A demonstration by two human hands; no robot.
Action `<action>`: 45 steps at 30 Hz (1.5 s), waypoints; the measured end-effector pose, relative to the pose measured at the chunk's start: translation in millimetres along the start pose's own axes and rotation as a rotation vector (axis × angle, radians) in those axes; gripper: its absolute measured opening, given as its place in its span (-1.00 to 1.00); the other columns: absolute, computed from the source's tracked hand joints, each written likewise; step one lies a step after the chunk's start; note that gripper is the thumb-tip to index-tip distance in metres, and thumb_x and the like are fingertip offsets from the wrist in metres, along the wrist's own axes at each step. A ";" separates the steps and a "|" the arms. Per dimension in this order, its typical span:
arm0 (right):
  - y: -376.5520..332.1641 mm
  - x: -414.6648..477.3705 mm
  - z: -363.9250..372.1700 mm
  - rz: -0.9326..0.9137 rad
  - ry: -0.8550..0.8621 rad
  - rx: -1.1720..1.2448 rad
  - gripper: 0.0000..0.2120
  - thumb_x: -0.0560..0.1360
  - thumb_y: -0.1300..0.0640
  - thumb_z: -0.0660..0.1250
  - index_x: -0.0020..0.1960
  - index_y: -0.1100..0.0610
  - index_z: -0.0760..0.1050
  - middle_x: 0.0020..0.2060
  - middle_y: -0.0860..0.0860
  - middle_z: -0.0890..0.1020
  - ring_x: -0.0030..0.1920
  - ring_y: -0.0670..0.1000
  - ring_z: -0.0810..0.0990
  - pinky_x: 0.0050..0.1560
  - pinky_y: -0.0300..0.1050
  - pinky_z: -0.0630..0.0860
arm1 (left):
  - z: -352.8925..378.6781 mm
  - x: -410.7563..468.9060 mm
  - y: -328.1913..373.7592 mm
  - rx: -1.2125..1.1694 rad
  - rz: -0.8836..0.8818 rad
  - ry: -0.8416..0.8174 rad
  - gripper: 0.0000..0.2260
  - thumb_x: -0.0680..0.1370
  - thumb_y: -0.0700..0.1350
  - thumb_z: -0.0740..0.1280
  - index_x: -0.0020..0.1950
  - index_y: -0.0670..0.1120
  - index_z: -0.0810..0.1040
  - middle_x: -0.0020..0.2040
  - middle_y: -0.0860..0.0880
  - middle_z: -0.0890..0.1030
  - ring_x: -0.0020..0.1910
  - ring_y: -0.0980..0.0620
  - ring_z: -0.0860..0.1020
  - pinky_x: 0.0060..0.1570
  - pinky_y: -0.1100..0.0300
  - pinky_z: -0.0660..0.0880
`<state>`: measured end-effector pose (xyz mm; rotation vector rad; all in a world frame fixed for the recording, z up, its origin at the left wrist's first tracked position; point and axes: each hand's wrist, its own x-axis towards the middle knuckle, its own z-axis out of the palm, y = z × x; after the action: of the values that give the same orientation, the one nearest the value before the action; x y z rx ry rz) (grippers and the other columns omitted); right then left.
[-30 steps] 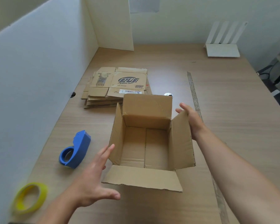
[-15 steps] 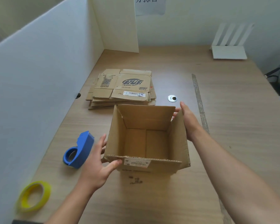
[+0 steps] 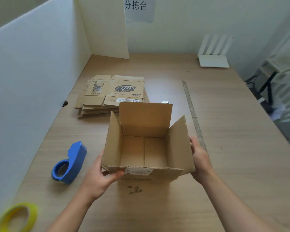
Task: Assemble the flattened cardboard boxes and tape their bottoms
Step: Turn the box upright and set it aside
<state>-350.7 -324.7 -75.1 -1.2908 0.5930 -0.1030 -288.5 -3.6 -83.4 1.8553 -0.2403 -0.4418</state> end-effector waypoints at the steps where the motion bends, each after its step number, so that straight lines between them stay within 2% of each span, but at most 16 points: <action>1: 9.5 -8.1 -3.4 -0.007 0.003 -0.034 -0.72 0.62 -0.07 0.18 0.02 -0.05 0.65 -0.11 -0.01 0.66 -0.13 -0.04 0.60 -0.22 -0.17 0.54 | 1.0 1.1 -5.7 -0.020 -0.022 -0.020 -0.39 0.32 -0.01 0.58 0.33 0.02 0.48 0.12 0.04 0.65 0.11 0.06 0.63 0.04 0.19 0.60; 2: 20.1 -15.9 -6.6 -0.007 -0.001 -0.071 -0.75 0.64 0.04 0.18 0.03 -0.05 0.65 -0.08 -0.01 0.66 -0.10 -0.02 0.61 -0.17 -0.17 0.56 | 2.2 1.7 -10.6 -0.044 -0.045 -0.038 -0.42 0.32 -0.02 0.57 0.30 -0.04 0.51 0.10 0.00 0.66 0.11 0.03 0.63 0.06 0.15 0.60; 4: 39.8 -30.0 -11.4 0.051 -0.017 -0.106 -0.73 0.57 0.17 0.23 0.11 -0.10 0.63 0.04 -0.05 0.69 0.03 0.01 0.65 0.01 0.00 0.64 | 4.7 2.7 -17.1 -0.086 -0.077 -0.066 -0.50 0.30 -0.01 0.57 0.21 -0.05 0.58 0.08 -0.02 0.67 0.09 0.03 0.64 0.02 0.21 0.58; 7: 59.2 -45.2 -12.5 0.147 -0.049 -0.214 -0.64 0.40 0.15 0.26 0.10 -0.16 0.62 0.04 -0.17 0.68 0.06 -0.17 0.63 0.22 0.15 0.58 | 6.3 5.2 -21.7 -0.048 -0.085 -0.135 -0.64 0.30 0.10 0.53 0.09 0.18 0.66 0.07 0.17 0.67 0.07 0.23 0.60 -0.07 0.45 0.50; 9: 62.0 -54.2 -6.9 0.175 -0.113 -0.297 -0.57 0.34 0.14 0.24 0.10 -0.24 0.58 0.01 -0.24 0.66 0.03 -0.24 0.60 0.20 0.01 0.59 | 4.6 9.6 -27.9 -0.040 -0.086 -0.166 -0.55 0.26 0.19 0.54 0.12 0.14 0.66 0.06 0.18 0.67 0.06 0.23 0.60 -0.11 0.44 0.50; 12: 60.2 -65.1 3.8 0.122 -0.173 -0.309 -0.58 0.42 0.09 0.39 0.22 -0.25 0.51 0.19 -0.21 0.62 0.25 -0.24 0.54 0.08 -0.23 0.57 | 2.3 17.7 -36.1 -0.058 -0.122 -0.147 -0.29 0.17 0.22 0.62 0.23 -0.02 0.57 0.07 0.10 0.67 0.05 0.18 0.60 -0.02 0.28 0.55; 15: 54.1 -70.5 13.0 0.068 -0.112 -0.258 -0.41 0.37 -0.12 0.54 0.33 -0.26 0.41 0.25 -0.24 0.59 0.28 -0.25 0.52 0.07 -0.26 0.55 | 0.7 23.4 -36.3 -0.071 -0.085 -0.152 -0.16 0.17 0.23 0.60 0.39 0.06 0.43 0.18 0.03 0.63 0.18 0.08 0.58 0.06 0.11 0.61; 18: 49.3 -69.2 20.5 0.014 -0.025 -0.220 -0.28 0.25 -0.29 0.56 0.34 -0.18 0.42 0.21 -0.18 0.62 0.23 -0.12 0.59 -0.02 -0.31 0.54 | 1.5 27.9 -33.8 -0.056 -0.050 -0.144 -0.14 0.25 0.18 0.59 0.49 0.11 0.33 0.30 0.03 0.55 0.24 0.07 0.55 0.15 0.00 0.59; 21: 48.8 -60.3 22.6 -0.033 0.057 -0.205 -0.08 0.22 -0.28 0.54 0.48 -0.01 0.32 0.30 -0.01 0.58 0.32 0.03 0.54 0.14 -0.13 0.53 | 4.1 28.4 -33.2 -0.052 -0.019 -0.125 -0.24 0.36 0.04 0.59 0.49 0.16 0.32 0.32 0.03 0.54 0.27 0.07 0.52 0.15 0.07 0.59; 24: 47.4 -54.1 25.5 -0.051 0.047 -0.237 -0.09 0.27 -0.19 0.54 0.52 -0.04 0.27 0.34 0.04 0.54 0.37 0.06 0.49 0.39 0.13 0.42 | 2.9 27.8 -30.6 -0.043 -0.006 -0.114 -0.23 0.34 0.09 0.56 0.49 0.19 0.31 0.33 0.06 0.53 0.29 0.10 0.50 0.04 0.33 0.55; 28: 47.5 -46.5 36.2 -0.100 0.043 -0.245 0.01 0.23 -0.12 0.61 0.57 -0.08 0.20 0.42 0.06 0.43 0.42 0.03 0.42 0.43 0.12 0.40 | -2.3 28.0 -26.8 -0.059 -0.020 -0.124 -0.20 0.32 0.11 0.57 0.50 0.22 0.29 0.37 0.12 0.48 0.30 0.12 0.49 0.02 0.35 0.52; 31: 51.9 -42.7 49.6 -0.155 0.081 -0.197 -0.14 0.28 -0.04 0.64 0.47 -0.25 0.30 0.35 -0.09 0.53 0.35 -0.13 0.48 0.37 -0.05 0.46 | -7.5 30.8 -23.9 -0.070 -0.044 -0.100 -0.18 0.29 0.15 0.54 0.49 0.20 0.28 0.33 0.11 0.52 0.29 0.10 0.50 0.04 0.30 0.50; 34: 52.5 -44.6 62.6 -0.210 0.149 -0.181 -0.36 0.29 -0.07 0.57 0.27 -0.38 0.39 0.13 -0.23 0.65 0.18 -0.23 0.58 0.13 -0.29 0.52 | -12.5 32.4 -20.2 -0.092 -0.067 -0.068 -0.18 0.26 0.15 0.53 0.48 0.20 0.29 0.22 0.18 0.57 0.24 0.16 0.52 -0.02 0.35 0.48; 40: 36.9 -49.4 73.5 -0.332 0.157 -0.072 -0.67 0.52 0.15 0.42 0.26 -0.05 0.52 0.11 -0.11 0.69 0.19 -0.08 0.63 0.05 -0.26 0.57 | -26.3 37.3 -6.6 -0.066 -0.050 -0.051 -0.29 0.35 0.11 0.51 0.45 0.17 0.31 0.08 0.43 0.56 0.06 0.48 0.50 -0.16 0.47 0.47; 43: 27.5 -48.5 71.3 -0.341 0.221 -0.005 -0.81 0.58 0.20 0.36 0.16 0.01 0.58 0.01 -0.08 0.73 0.09 -0.03 0.68 -0.04 -0.28 0.58 | -24.2 38.1 0.6 -0.060 -0.025 -0.064 -0.38 0.43 0.03 0.51 0.43 0.23 0.33 0.17 0.35 0.57 0.13 0.39 0.50 -0.11 0.45 0.47; 45: 22.4 -46.8 69.0 -0.338 0.241 0.016 -0.78 0.56 0.17 0.39 0.19 0.00 0.59 0.02 -0.07 0.73 0.08 -0.05 0.68 -0.03 -0.28 0.58 | -19.4 36.5 5.7 -0.046 -0.011 -0.069 -0.47 0.46 0.00 0.50 0.34 0.31 0.38 0.17 0.34 0.58 0.13 0.40 0.51 -0.11 0.47 0.47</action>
<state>-363.7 -239.5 -68.7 -1.3640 0.5714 -0.5476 -247.0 -2.4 -79.3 1.7988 -0.2650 -0.5155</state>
